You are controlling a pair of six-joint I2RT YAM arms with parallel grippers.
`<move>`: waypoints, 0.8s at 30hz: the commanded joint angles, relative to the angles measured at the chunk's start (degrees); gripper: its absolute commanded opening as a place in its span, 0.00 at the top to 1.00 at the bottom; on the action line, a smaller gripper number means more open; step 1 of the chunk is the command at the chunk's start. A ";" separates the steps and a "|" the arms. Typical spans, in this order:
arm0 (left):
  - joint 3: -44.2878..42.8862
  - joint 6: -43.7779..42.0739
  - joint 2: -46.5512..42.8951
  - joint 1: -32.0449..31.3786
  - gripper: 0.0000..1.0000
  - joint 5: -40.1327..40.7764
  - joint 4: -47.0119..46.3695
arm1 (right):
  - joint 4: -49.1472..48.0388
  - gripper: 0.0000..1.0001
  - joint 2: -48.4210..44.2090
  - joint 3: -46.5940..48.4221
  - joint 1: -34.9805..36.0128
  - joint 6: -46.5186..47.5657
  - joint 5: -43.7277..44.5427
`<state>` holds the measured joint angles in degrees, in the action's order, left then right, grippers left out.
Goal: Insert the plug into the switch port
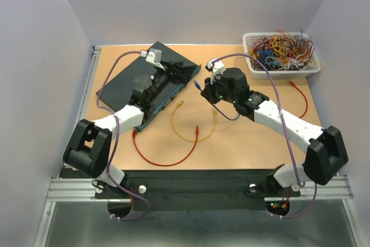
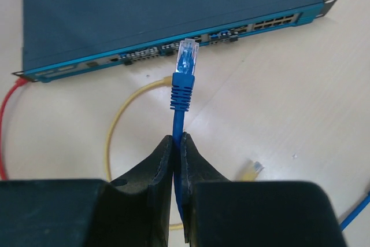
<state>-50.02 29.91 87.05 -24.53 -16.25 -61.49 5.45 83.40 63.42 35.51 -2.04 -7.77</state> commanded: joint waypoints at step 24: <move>8.01 10.70 -5.22 -12.82 0.57 4.91 2.96 | -6.77 1.00 -16.51 -8.84 3.43 -6.66 -1.72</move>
<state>-40.86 40.45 82.67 -36.53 -10.35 -55.99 3.75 67.90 54.57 38.35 -8.69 -9.72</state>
